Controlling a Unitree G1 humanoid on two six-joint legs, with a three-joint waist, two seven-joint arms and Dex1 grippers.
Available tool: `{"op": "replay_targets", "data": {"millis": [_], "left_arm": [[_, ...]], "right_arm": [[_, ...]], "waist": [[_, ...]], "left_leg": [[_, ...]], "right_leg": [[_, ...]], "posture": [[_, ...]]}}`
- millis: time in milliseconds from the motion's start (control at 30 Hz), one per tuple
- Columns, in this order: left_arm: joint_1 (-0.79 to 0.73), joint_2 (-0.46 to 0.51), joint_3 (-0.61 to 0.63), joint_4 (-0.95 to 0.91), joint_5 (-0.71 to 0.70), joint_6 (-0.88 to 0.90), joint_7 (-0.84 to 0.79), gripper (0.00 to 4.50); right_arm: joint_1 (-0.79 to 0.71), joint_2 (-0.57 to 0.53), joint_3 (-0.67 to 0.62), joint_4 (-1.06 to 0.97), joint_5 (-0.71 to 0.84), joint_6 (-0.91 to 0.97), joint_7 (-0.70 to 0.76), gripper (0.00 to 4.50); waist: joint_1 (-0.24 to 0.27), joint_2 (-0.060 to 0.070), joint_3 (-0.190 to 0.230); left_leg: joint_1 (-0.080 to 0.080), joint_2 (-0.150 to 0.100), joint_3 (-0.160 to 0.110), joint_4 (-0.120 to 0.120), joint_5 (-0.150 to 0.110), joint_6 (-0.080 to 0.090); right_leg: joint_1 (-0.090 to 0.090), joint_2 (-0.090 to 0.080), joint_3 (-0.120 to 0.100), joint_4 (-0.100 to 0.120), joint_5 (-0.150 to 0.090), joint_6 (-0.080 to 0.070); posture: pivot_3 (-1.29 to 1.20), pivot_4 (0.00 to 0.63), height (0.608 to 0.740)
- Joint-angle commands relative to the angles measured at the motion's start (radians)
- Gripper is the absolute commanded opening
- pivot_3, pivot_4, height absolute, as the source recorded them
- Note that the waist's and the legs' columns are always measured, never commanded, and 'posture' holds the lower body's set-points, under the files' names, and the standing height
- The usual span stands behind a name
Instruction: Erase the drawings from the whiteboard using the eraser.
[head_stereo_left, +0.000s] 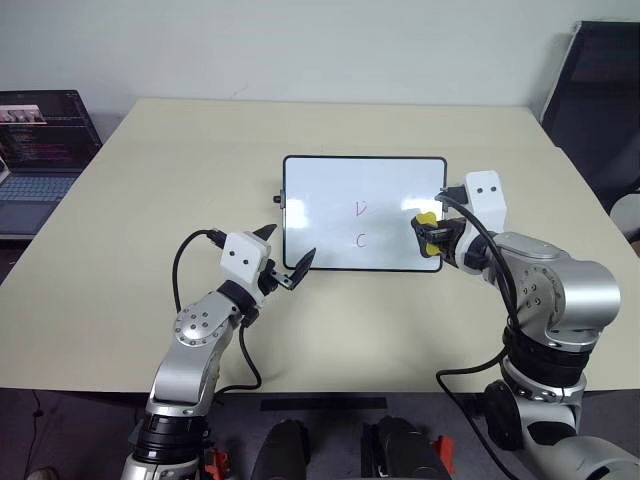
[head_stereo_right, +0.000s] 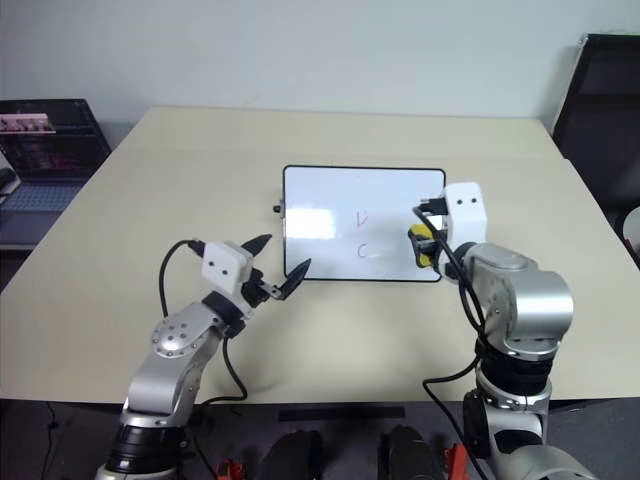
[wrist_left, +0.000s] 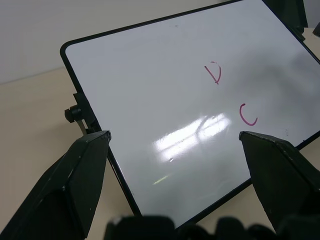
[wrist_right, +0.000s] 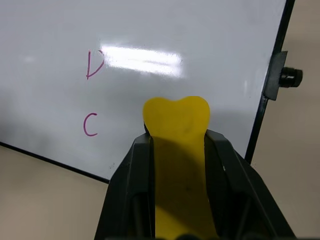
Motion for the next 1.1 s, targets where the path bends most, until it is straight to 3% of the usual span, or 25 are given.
{"op": "replay_targets", "data": {"millis": [33,333,533,1100], "left_arm": [[-0.014,0.001,0.007,-0.028,-0.009,-0.012,-0.001,4.5],[-0.011,-0.004,-0.001,-0.036,-0.008,-0.005,0.002,4.5],[-0.009,-0.018,-0.022,-0.04,-0.006,0.0,-0.001,4.5],[-0.034,-0.023,-0.034,-0.049,0.002,0.013,0.016,4.5]], "right_arm": [[-0.009,-0.008,-0.016,-0.025,0.022,-0.022,-0.017,1.07],[-0.024,-0.045,0.013,0.009,0.05,-0.069,-0.04,1.07],[-0.074,-0.241,0.278,0.139,0.023,-0.348,0.04,1.07],[-0.239,-0.181,0.417,0.589,-0.011,-0.799,0.15,1.07]], "waist": [[0.0,0.0,0.0],[0.0,0.0,0.0],[-0.005,0.0,0.0],[-0.015,-0.001,0.0]], "left_leg": [[0.0,0.0,0.0,0.0,0.0,0.0],[0.0,0.0,0.001,0.0,0.0,0.0],[0.0,0.0,0.002,0.0,0.0,0.0],[-0.001,0.0,0.001,0.0,0.0,0.0]], "right_leg": [[0.0,0.0,0.0,0.0,0.0,0.0],[0.0,0.0,0.0,0.0,0.0,0.0],[0.0,0.0,0.0,0.0,0.0,0.0],[0.0,0.0,0.0,0.0,0.0,0.0]], "posture": [[0.0,0.15,0.74],[0.0,0.15,0.74],[0.0,0.15,0.74],[0.0,0.15,0.74]]}}
